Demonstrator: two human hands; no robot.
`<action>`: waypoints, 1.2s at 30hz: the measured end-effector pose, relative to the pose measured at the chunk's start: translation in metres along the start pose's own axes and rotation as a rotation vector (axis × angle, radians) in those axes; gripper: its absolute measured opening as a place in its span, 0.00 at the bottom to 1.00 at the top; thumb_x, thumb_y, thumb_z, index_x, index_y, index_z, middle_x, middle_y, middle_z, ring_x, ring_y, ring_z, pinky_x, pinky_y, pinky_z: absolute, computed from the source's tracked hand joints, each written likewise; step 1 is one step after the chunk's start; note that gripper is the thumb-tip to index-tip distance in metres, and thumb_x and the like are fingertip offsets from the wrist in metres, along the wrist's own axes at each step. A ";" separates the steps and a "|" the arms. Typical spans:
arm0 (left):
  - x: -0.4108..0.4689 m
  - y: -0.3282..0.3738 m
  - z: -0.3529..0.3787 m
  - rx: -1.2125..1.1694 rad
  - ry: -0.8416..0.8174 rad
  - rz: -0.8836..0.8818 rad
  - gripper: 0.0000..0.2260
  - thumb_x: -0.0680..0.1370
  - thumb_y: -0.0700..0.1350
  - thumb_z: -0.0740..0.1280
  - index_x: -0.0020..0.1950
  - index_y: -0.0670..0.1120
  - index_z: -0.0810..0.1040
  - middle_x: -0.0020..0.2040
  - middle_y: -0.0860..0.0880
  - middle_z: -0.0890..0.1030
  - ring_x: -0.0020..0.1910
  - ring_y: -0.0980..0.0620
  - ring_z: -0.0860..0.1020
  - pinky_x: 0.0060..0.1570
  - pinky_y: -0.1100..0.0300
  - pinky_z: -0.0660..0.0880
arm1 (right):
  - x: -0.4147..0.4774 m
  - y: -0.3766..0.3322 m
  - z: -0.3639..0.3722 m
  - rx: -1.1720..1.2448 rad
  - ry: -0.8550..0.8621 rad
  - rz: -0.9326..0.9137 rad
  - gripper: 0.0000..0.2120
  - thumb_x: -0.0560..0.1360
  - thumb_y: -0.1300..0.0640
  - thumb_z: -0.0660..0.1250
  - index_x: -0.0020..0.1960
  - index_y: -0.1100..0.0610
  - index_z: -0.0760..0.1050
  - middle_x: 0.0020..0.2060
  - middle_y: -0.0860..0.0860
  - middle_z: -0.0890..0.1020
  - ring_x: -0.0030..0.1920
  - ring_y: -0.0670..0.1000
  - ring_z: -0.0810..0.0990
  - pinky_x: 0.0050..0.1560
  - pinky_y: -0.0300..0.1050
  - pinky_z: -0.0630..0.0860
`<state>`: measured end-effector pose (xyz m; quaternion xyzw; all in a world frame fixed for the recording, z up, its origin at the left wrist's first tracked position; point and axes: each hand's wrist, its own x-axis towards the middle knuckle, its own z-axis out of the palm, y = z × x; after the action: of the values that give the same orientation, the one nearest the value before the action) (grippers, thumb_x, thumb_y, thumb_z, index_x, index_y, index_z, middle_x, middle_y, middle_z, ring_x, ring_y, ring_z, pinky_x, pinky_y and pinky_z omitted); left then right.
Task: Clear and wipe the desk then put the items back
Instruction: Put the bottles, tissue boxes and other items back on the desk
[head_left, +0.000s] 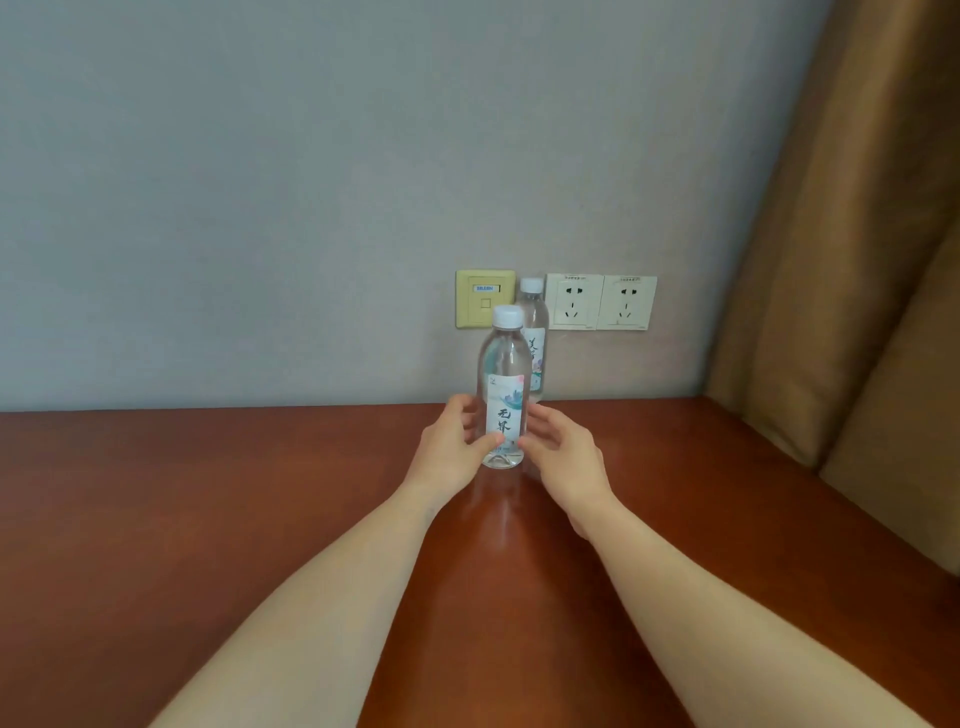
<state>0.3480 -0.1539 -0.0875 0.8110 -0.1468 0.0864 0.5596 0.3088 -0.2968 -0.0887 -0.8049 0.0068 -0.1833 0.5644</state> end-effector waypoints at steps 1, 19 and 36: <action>0.010 -0.003 0.001 0.000 -0.002 0.003 0.17 0.76 0.41 0.71 0.63 0.49 0.71 0.53 0.55 0.79 0.49 0.60 0.78 0.44 0.74 0.71 | 0.009 0.003 0.000 -0.017 -0.007 0.003 0.20 0.75 0.61 0.69 0.64 0.47 0.76 0.52 0.42 0.83 0.55 0.41 0.80 0.61 0.47 0.76; 0.118 -0.042 0.016 0.042 -0.004 0.050 0.19 0.79 0.41 0.67 0.69 0.46 0.67 0.62 0.49 0.78 0.56 0.54 0.77 0.57 0.59 0.73 | 0.117 0.036 0.020 -0.083 0.114 0.060 0.28 0.74 0.65 0.68 0.71 0.54 0.65 0.63 0.49 0.76 0.59 0.48 0.76 0.62 0.44 0.72; 0.135 -0.052 0.028 0.054 0.058 -0.030 0.27 0.77 0.42 0.69 0.73 0.43 0.64 0.69 0.43 0.74 0.67 0.45 0.74 0.65 0.46 0.71 | 0.116 0.044 0.023 -0.098 0.224 -0.009 0.23 0.75 0.66 0.64 0.68 0.54 0.69 0.58 0.46 0.78 0.59 0.47 0.77 0.59 0.39 0.72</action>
<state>0.4922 -0.1814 -0.1023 0.8252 -0.1159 0.1055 0.5427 0.4331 -0.3176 -0.1023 -0.8058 0.0751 -0.2743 0.5194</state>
